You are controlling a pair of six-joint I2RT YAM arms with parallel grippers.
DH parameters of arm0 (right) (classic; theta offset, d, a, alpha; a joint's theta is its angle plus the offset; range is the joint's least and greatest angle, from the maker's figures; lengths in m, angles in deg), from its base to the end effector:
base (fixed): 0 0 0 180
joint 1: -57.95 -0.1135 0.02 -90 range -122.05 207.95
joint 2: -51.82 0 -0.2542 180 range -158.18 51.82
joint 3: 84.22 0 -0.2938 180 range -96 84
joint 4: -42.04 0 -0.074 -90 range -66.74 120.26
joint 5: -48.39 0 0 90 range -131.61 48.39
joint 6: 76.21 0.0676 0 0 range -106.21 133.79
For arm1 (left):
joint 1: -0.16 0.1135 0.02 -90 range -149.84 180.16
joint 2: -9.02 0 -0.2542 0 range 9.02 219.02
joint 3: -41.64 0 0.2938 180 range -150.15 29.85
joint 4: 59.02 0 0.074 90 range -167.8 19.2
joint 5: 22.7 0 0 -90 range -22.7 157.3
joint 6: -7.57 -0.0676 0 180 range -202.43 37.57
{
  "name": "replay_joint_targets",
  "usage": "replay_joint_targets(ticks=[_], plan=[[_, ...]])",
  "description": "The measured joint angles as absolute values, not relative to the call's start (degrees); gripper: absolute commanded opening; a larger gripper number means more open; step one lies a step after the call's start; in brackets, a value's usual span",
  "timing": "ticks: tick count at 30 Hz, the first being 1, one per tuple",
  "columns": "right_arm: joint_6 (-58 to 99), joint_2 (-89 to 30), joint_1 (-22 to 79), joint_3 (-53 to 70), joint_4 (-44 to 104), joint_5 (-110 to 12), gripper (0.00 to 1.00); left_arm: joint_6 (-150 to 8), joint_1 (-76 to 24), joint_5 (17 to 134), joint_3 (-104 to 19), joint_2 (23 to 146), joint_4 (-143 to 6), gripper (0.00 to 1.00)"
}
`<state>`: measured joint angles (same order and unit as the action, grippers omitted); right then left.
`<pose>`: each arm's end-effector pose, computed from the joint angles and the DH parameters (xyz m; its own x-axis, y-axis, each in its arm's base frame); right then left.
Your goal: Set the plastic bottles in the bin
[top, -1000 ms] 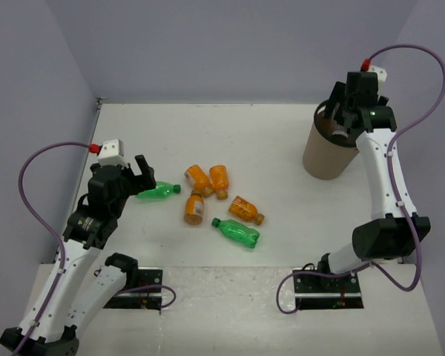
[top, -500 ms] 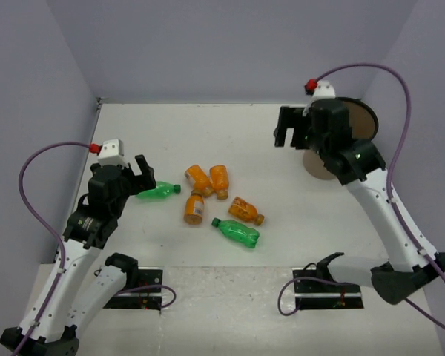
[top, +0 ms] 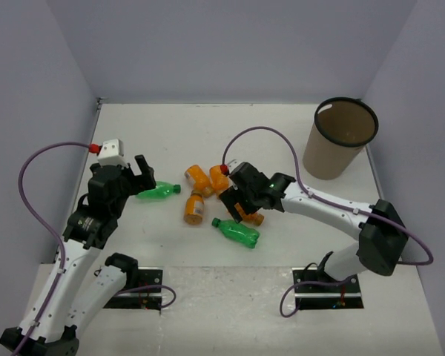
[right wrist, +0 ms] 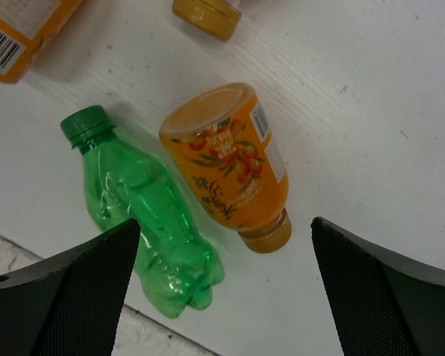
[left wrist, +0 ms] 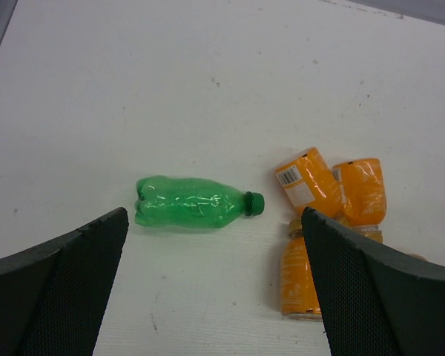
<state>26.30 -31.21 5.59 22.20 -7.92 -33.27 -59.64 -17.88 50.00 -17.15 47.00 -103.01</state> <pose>0.2219 0.2717 0.1963 -0.6732 -0.5219 -0.5239 -0.6070 0.7946 -0.0117 0.2170 -0.0495 0.3198 -0.3589 -0.2721 -0.8928 -0.1120 0.9622 -0.2482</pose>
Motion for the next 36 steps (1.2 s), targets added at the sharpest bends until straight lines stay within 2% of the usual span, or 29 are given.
replay_joint_targets(ticks=[11,14,17,18,22,25,28,33,36], plan=[[24.7,-41.2,5.7,21.8,-2.4,-31.1,0.96,-59.6,-17.9,50.0,-17.2,46.6,-103.0,1.00],[24.6,-43.3,6.0,21.8,-2.3,-30.3,0.92,-59.6,-17.9,50.0,-17.2,46.4,-103.0,1.00],[24.6,-44.6,7.3,21.8,-2.1,-29.2,0.79,-59.6,-17.9,50.0,-17.2,46.2,-103.0,1.00],[24.8,-45.0,8.2,21.8,-2.1,-28.9,0.67,-59.6,-17.9,50.0,-17.2,46.1,-103.0,1.00],[25.4,-45.7,12.3,21.8,-1.9,-27.6,0.40,-59.6,-17.9,50.1,-17.2,45.8,-103.0,1.00],[25.8,-45.5,14.2,21.8,-1.9,-27.0,0.32,-59.6,-17.9,50.2,-17.2,45.7,-103.0,1.00],[26.3,-42.6,14.4,21.8,-2.5,-26.5,0.29,-59.6,-17.9,50.2,-17.2,45.7,-103.0,1.00],[26.6,-26.8,17.1,18.8,-3.7,-26.3,0.27,-59.6,-17.9,50.3,-17.2,45.7,-103.0,1.00],[26.5,-18.9,26.0,11.0,-3.7,-25.7,0.26,-59.6,-17.9,50.4,-17.2,45.7,-103.0,1.00]])
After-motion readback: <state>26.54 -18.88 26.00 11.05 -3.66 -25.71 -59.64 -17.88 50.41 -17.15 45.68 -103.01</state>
